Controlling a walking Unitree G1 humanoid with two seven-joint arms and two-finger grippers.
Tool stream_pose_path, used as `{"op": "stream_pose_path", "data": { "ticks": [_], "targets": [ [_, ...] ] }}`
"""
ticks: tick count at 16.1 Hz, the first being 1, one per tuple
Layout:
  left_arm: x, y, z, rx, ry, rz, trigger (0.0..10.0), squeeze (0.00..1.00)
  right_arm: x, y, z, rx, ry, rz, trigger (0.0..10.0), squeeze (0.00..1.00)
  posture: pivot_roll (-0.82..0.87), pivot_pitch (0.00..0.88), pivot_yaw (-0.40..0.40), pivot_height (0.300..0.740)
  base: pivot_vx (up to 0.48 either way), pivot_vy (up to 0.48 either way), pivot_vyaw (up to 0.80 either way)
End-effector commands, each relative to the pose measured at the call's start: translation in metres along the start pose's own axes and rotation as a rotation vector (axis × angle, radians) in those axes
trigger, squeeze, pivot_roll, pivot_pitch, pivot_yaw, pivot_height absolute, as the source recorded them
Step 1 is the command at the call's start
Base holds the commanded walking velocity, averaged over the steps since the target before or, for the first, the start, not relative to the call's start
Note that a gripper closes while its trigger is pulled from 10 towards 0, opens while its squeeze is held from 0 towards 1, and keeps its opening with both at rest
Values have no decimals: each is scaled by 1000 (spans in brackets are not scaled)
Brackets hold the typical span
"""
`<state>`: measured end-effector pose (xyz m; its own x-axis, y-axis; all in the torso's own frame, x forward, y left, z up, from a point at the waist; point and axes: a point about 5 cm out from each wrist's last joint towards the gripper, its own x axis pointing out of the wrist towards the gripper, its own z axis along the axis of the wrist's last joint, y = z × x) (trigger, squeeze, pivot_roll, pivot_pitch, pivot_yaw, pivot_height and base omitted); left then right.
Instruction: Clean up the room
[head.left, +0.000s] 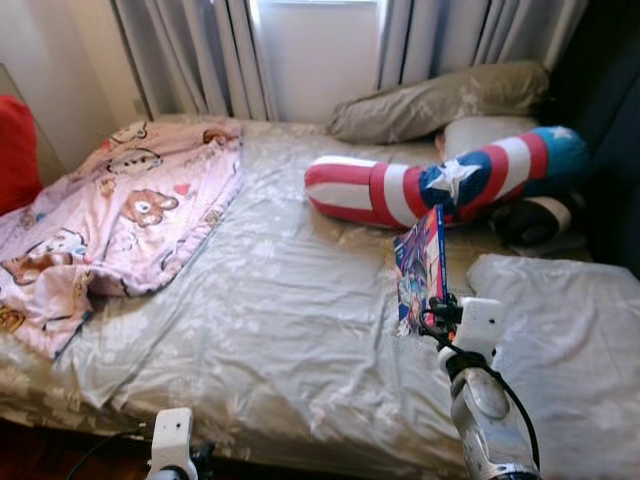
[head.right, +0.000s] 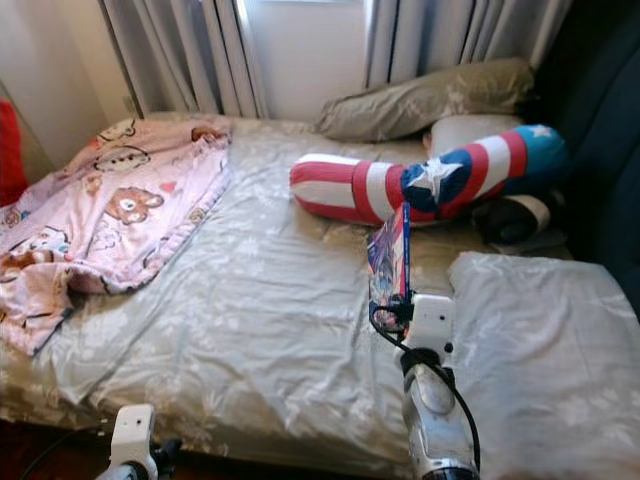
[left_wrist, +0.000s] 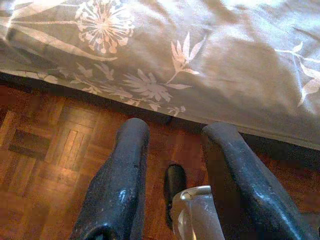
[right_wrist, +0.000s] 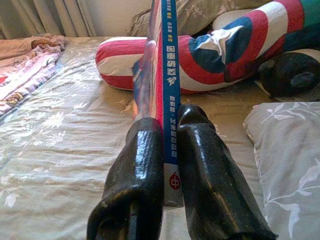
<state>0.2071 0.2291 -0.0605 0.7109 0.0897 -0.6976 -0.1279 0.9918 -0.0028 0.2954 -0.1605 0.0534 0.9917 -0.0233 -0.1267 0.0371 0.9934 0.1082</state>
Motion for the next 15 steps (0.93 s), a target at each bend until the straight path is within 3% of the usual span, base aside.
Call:
{"op": "stream_pose_path", "data": {
  "ticks": [1, 4, 6, 15],
  "targets": [
    [0, 1, 0, 2, 1, -1, 10000, 0, 4, 2, 16, -5, -68, 3, 10000, 0, 19, 15, -15, 708, 0, 0, 0],
    [0, 1, 0, 9, 7, 1, 10000, 0, 5, -4, 9, -33, -14, -40, 10000, 0, 16, 19, -14, 708, 0, 0, 0],
    [0, 1, -1, 6, 5, -1, 10000, 0, 5, -6, 5, -41, 14, -46, 10000, 0, 18, 22, -17, 708, 0, 0, -628],
    [0, 2, -1, 1, 4, 2, 10000, 0, 6, -5, 8, -47, -1, -61, 10000, 0, 19, 35, -19, 708, 0, 0, -71]
  ]
}}
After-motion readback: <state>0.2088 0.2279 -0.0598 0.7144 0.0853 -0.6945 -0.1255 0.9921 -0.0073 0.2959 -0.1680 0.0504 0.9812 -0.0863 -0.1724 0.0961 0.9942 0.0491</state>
